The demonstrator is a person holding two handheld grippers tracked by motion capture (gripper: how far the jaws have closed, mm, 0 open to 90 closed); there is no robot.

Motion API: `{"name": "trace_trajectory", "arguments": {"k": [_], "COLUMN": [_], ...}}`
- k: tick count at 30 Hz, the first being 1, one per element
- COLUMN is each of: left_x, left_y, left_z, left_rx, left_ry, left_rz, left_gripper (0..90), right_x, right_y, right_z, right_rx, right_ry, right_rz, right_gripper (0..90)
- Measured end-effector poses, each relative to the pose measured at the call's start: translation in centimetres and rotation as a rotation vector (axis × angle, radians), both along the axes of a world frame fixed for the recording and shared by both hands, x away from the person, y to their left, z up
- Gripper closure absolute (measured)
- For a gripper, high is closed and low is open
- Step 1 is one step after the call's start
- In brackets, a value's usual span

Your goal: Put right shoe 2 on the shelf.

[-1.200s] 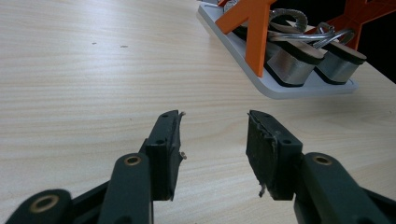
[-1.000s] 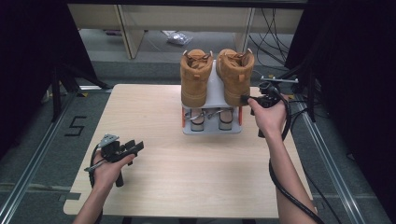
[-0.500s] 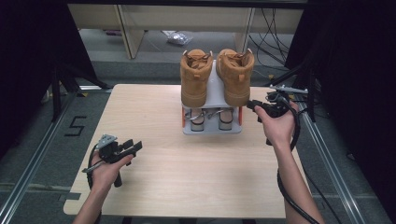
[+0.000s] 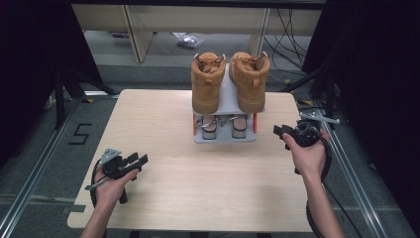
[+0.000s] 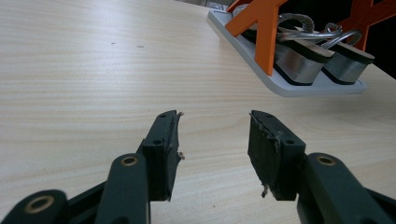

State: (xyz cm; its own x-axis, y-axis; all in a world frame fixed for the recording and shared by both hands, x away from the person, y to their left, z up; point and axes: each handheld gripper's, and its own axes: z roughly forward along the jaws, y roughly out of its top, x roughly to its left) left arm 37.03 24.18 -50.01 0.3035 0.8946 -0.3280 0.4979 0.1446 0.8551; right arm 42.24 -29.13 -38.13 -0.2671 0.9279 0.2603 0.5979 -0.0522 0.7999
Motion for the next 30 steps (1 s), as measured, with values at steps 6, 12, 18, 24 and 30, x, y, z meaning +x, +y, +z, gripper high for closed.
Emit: {"name": "trace_trajectory", "arguments": {"k": [6, 12, 18, 24, 30], "left_x": [-0.3, -0.6, -0.9, -1.1, -1.3], "left_y": [0.1, 0.3, 0.6, 0.7, 0.5], "left_z": [-0.3, -0.2, -0.3, -0.2, -0.2], "left_rx": [0.007, 0.005, 0.003, 0.007, -0.001], "left_ry": [0.005, -0.007, -0.020, -0.030, -0.042], "left_rz": [0.011, 0.017, 0.028, 0.032, 0.022], "left_gripper": [52.1, 51.9, 51.9, 52.0, 52.0], "right_x": [-1.0, -2.3, -3.4, -3.9, -4.1], "right_y": [-1.0, -0.9, -1.0, -1.1, -1.2], "right_z": [-2.3, -4.1, -6.1, -7.3, -7.4], "right_rx": [-0.004, 0.044, 0.054, 0.055, 0.050], "right_ry": [0.002, 0.031, 0.033, 0.043, 0.029], "right_rz": [-0.006, -0.043, -0.043, -0.042, -0.038], "right_gripper": [60.1, 59.0, 57.3, 56.5, 55.6]}}
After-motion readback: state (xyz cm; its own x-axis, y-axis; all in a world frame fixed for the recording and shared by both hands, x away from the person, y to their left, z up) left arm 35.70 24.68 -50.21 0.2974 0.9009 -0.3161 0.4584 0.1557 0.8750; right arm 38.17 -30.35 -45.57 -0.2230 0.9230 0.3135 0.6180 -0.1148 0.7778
